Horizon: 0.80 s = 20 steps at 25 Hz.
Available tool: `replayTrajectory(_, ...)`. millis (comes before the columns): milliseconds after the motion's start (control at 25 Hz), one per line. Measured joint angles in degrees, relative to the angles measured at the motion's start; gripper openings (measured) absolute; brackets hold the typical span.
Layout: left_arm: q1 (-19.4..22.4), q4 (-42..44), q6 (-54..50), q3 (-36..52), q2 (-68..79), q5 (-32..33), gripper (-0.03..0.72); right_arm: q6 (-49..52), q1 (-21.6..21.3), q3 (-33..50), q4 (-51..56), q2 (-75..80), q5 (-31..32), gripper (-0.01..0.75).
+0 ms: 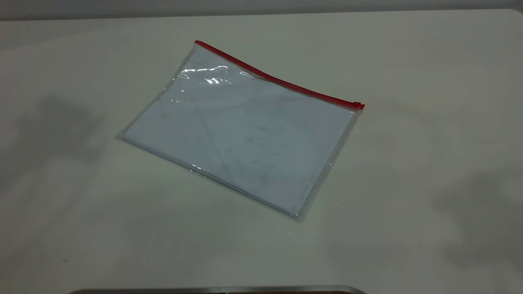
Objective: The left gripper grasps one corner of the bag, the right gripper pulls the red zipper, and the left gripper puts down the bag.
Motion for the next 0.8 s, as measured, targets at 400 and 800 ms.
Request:
replayTrajectory(400, -0.9, 6.2, -4.8, 36.8, -34.5, -0.2, 0.428, 9.6, 0.0, 32.4, -8.7, -21.1, -3.6, 0.355)
replayTrajectory(800, -0.9, 15.7, -16.8, 58.6, -57.5, -0.3, 0.428, 12.6, 0.0, 43.4, -10.2, -34.9, -7.1, 0.355)
